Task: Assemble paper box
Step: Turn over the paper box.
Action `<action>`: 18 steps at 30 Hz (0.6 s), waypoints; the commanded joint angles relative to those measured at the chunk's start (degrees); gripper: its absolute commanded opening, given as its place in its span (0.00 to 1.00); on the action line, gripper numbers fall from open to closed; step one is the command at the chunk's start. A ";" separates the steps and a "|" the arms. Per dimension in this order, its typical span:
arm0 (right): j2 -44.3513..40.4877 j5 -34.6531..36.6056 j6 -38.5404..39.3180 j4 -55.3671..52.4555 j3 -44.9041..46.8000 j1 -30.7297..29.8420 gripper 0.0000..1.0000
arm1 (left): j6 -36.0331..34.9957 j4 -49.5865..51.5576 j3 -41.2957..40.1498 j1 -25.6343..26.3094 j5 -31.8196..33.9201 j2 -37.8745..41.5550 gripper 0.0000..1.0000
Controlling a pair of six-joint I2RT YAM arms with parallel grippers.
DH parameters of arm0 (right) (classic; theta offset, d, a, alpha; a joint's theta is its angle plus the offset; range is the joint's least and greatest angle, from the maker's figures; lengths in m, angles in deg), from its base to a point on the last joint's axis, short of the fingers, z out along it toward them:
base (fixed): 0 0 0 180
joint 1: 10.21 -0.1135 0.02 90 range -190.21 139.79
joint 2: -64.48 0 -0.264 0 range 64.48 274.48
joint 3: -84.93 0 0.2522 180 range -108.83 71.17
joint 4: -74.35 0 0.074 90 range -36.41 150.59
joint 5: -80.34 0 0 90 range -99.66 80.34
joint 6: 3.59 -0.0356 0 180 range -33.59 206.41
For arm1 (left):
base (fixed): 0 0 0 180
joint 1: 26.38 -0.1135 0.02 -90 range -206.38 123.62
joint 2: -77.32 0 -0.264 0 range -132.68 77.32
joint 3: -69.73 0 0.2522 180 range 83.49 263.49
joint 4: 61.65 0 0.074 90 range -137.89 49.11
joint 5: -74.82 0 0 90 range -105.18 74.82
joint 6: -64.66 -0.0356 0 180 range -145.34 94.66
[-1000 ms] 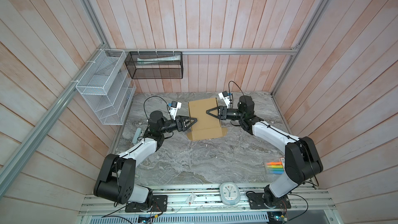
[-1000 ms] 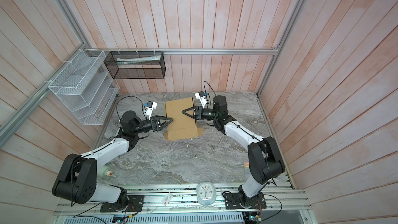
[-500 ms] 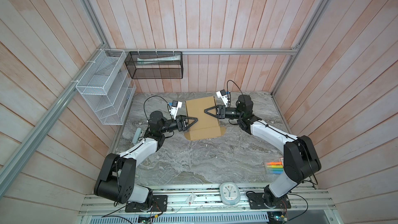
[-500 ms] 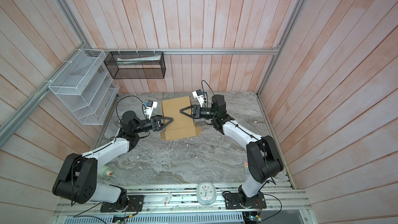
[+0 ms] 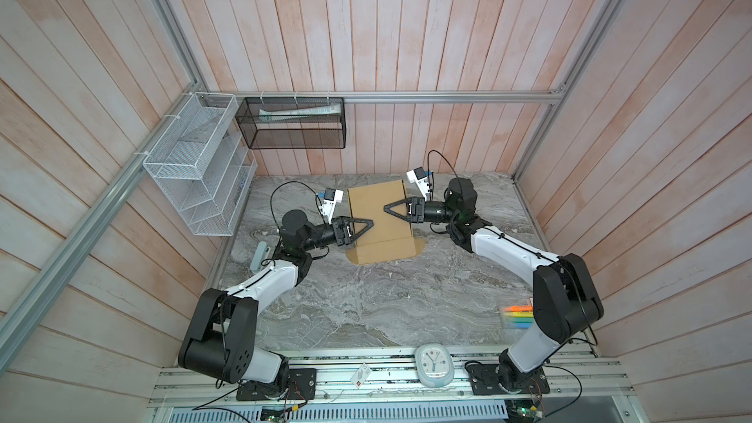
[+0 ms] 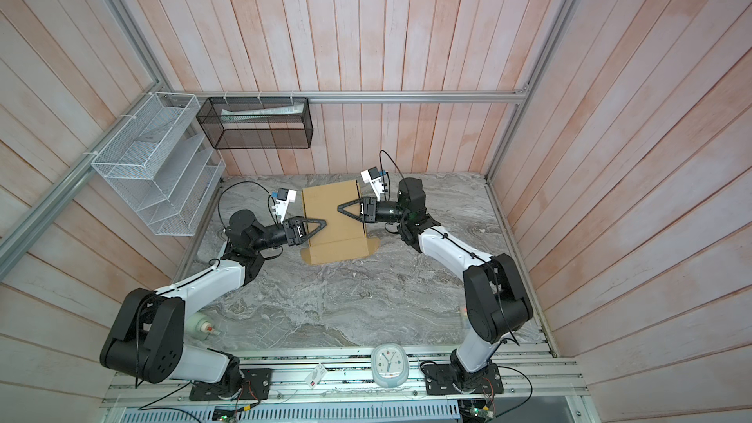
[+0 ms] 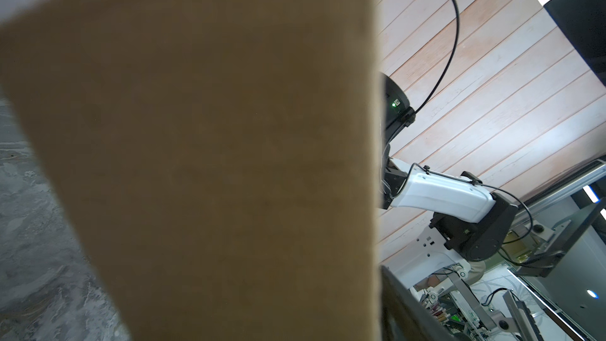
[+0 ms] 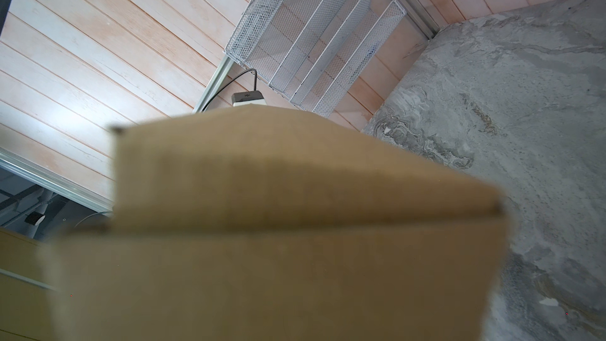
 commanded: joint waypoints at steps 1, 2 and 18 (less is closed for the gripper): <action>2.24 1.96 -0.03 0.35 -1.63 -0.99 0.44 | 0.78 -5.95 1.94 1.67 -3.49 -0.09 0.75; 2.42 2.03 -0.06 0.36 -1.87 -1.22 0.44 | 0.96 -6.22 1.95 1.76 -3.38 -0.15 0.75; 4.97 2.49 -1.71 2.36 -3.59 -3.24 0.44 | 3.61 -9.56 2.29 2.03 -2.85 -1.24 0.69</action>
